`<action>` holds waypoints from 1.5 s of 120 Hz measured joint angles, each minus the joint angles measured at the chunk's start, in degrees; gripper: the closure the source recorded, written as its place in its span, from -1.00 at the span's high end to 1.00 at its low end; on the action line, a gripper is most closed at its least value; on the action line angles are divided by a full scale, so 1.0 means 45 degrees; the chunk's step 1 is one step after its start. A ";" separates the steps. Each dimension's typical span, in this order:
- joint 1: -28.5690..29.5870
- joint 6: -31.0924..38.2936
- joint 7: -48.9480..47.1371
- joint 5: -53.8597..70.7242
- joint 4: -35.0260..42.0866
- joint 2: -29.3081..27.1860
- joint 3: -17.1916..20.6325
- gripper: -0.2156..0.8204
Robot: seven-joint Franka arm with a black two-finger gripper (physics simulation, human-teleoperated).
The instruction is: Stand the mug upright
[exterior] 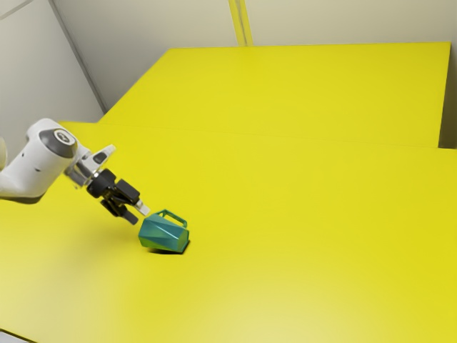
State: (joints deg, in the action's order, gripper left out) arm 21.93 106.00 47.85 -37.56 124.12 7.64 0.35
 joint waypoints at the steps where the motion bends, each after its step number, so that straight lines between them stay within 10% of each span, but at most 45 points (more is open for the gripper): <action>1: 0.0000 0.0001 0.0071 -0.0027 0.0003 0.0026 0.0000 0.58; 40: 0.0009 -0.0693 0.2091 -0.1081 0.0029 0.0902 0.0019 0.56; 99: 0.0048 -0.1551 0.3692 -0.2002 -0.0066 0.0932 0.0063 -0.62; 136: 0.0012 -0.1554 0.4292 -0.2039 -0.0097 0.0767 0.0142 -0.87; 180: -0.0125 0.1718 0.3781 0.1501 0.0365 -0.1563 0.2752 -0.93</action>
State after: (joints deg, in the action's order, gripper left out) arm 21.37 113.73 64.87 -30.81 125.76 0.60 12.74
